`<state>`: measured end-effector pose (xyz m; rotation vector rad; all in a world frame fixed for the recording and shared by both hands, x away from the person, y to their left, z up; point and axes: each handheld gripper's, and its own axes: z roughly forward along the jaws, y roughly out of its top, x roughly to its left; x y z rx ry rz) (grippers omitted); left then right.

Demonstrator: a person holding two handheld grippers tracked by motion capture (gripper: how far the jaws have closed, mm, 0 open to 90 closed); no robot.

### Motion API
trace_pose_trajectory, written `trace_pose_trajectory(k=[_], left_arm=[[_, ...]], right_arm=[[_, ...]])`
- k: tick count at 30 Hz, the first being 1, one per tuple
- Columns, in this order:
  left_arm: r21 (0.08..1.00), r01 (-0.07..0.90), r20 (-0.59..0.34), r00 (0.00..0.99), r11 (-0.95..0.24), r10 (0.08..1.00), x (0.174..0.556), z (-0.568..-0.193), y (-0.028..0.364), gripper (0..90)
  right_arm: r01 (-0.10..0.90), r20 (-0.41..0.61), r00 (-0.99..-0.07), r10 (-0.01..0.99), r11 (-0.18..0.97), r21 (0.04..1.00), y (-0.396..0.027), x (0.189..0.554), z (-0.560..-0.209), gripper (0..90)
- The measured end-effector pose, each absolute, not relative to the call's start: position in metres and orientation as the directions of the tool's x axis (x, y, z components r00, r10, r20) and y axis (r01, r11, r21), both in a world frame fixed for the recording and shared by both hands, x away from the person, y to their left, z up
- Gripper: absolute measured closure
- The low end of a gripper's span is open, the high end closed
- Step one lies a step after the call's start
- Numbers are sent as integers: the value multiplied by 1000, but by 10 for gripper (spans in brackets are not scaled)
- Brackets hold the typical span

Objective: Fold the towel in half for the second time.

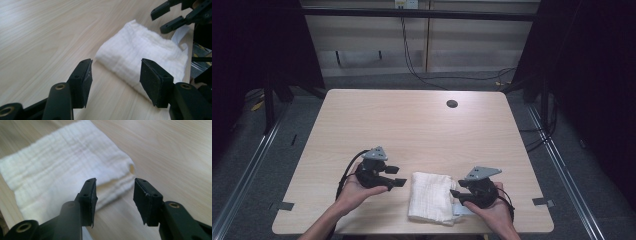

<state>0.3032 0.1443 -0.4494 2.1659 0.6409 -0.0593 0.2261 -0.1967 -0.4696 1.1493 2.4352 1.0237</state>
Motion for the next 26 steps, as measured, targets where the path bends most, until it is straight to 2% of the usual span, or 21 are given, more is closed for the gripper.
trace_pose_trajectory(k=[3,9,12,20,24,26], left_arm=[[725,479,-248,852,-495,460,298,-449,162,411],[727,503,-220,815,-466,537,286,-451,194,386],[723,531,-234,791,-443,566,282,-454,207,375],[734,543,-223,760,-408,610,263,-462,230,363],[735,561,-248,745,-381,619,259,-467,247,361],[744,566,-238,721,-354,651,261,-468,251,361]], right_arm=[[586,48,-631,774,435,684,-206,224,-469,503],[590,96,-580,809,336,734,-235,222,-461,483],[573,123,-566,815,282,770,-247,218,-456,476],[581,153,-515,844,212,785,-263,210,-465,447],[564,161,-500,851,179,806,-269,206,-462,439],[556,164,-489,856,161,815,-273,205,-462,436]])
